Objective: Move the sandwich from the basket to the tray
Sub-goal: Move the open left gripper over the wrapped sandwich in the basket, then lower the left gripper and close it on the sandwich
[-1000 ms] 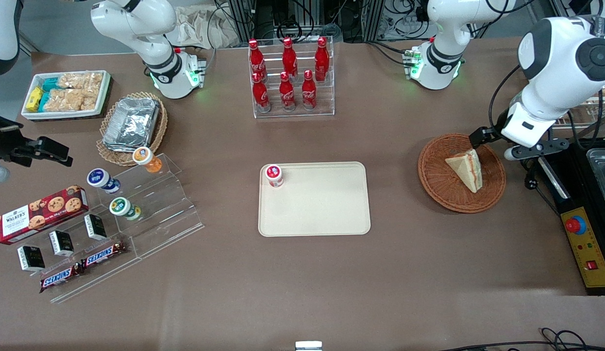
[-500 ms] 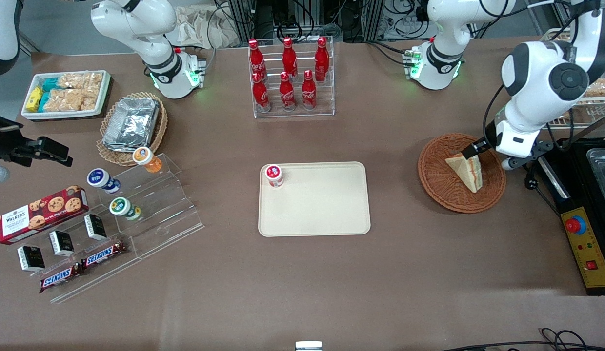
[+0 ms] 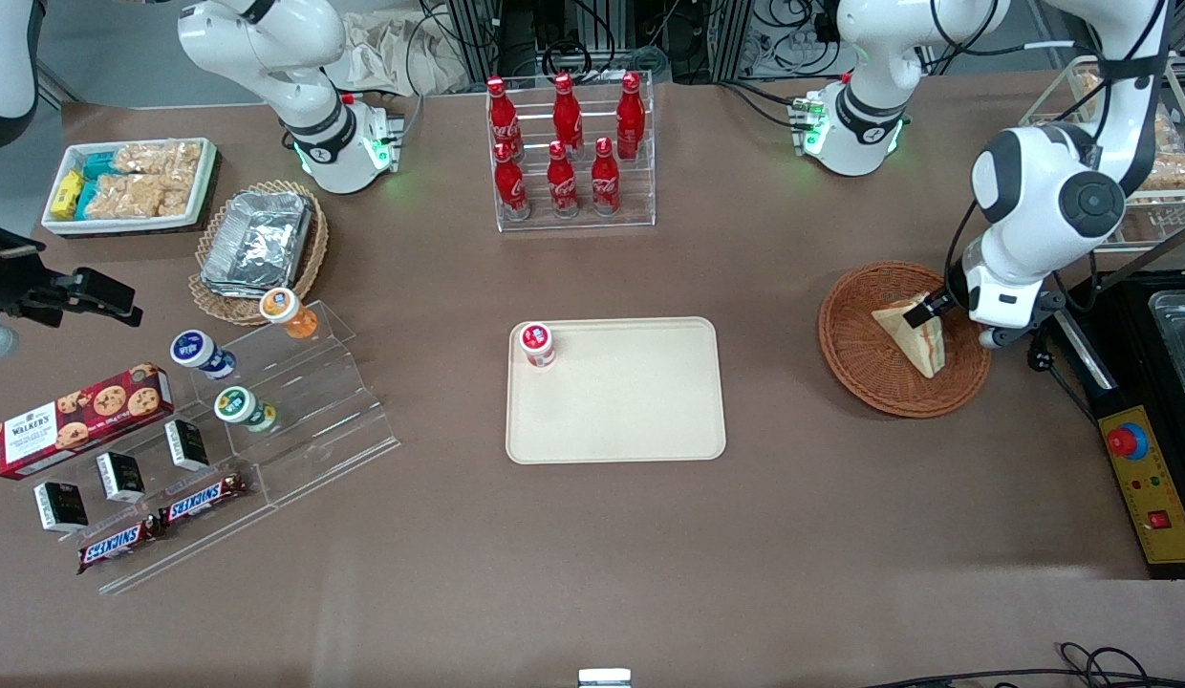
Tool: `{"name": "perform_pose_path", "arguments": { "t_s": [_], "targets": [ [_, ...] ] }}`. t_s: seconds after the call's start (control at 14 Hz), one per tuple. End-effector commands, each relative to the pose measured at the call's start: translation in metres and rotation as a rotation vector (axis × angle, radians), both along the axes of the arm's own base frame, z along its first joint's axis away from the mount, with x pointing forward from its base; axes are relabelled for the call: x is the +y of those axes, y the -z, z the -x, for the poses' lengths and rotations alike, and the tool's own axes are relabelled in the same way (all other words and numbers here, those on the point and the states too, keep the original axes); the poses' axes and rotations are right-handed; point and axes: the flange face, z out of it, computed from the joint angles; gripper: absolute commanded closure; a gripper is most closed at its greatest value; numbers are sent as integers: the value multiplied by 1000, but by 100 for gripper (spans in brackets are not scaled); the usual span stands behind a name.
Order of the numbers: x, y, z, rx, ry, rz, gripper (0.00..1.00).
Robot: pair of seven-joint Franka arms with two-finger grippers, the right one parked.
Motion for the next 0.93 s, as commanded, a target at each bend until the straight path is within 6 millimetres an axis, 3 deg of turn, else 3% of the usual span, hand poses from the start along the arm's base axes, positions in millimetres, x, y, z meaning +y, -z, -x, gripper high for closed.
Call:
{"name": "perform_pose_path", "arguments": {
  "t_s": [0.0, 0.21, 0.57, 0.71, 0.79, 0.86],
  "targets": [
    [1, 21, 4, 23, -19, 3, 0],
    [1, 43, 4, 46, -20, 5, 0],
    [1, 59, 1, 45, -30, 5, 1],
    [1, 59, 0, 42, -45, 4, 16],
    [1, 58, -1, 39, -69, 1, 28],
    [1, 58, -2, 39, -80, 0, 46]
  ]
}}
